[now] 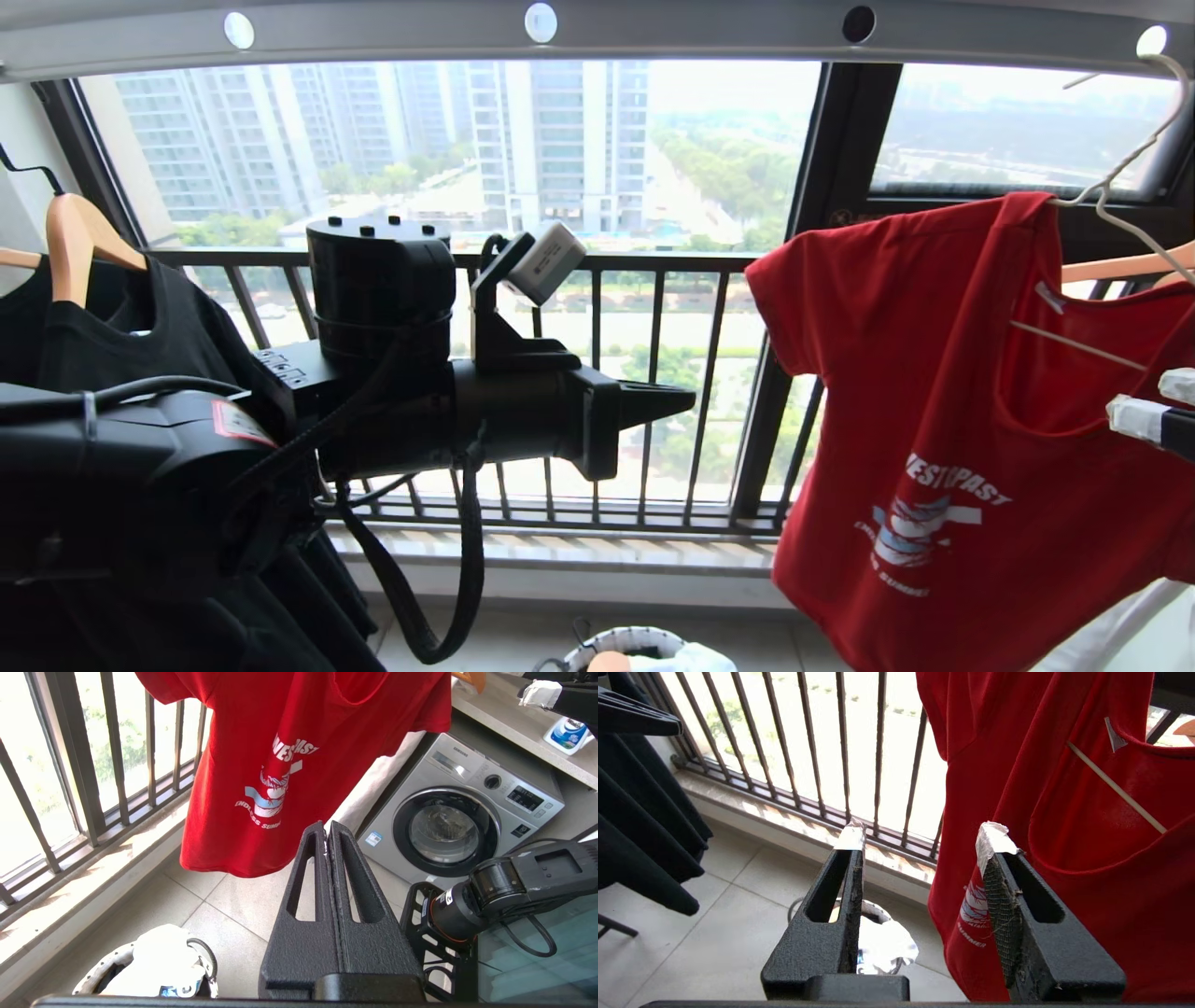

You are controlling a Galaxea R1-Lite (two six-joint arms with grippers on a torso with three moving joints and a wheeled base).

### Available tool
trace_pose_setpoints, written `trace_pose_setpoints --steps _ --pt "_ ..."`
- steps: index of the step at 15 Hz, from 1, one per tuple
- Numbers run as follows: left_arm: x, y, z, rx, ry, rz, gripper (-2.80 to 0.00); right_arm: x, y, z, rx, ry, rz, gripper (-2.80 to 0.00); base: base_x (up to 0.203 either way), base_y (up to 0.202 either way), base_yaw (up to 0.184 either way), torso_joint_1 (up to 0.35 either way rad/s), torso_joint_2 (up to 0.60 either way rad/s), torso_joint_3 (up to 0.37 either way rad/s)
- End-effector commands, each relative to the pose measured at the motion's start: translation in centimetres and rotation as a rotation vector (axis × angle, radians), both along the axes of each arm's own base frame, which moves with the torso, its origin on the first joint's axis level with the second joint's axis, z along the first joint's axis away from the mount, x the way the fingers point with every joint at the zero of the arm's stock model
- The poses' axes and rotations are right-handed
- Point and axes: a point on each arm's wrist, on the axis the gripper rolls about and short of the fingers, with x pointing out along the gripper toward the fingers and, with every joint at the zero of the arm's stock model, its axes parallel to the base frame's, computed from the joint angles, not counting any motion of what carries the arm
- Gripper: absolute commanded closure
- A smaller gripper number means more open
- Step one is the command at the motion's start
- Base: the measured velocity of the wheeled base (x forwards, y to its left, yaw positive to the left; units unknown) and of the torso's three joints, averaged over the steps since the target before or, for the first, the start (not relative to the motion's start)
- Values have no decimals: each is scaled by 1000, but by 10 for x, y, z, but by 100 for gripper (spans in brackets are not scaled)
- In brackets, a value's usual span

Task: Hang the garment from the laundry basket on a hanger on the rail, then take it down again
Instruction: Take the clothes off the clothes rack

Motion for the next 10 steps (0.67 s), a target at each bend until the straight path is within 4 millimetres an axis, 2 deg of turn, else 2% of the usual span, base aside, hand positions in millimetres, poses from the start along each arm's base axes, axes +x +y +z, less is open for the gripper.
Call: trace_pose_setpoints --steps 1,5,8,10 --pt "2 -2 -1 0 3 -4 0 1 -3 -9 -11 24 -57 0 0 0 0 0 0 0" --pt "6 -5 -8 13 20 -4 0 20 -14 -19 -42 97 -222 0 0 0 0 0 0 0" --pt "9 -7 -12 19 28 -4 0 42 -22 -26 -139 155 -306 0 0 0 0 0 0 0" --pt "13 -8 -14 23 32 6 0 49 -28 -27 -186 171 -343 0 0 0 0 0 0 0"
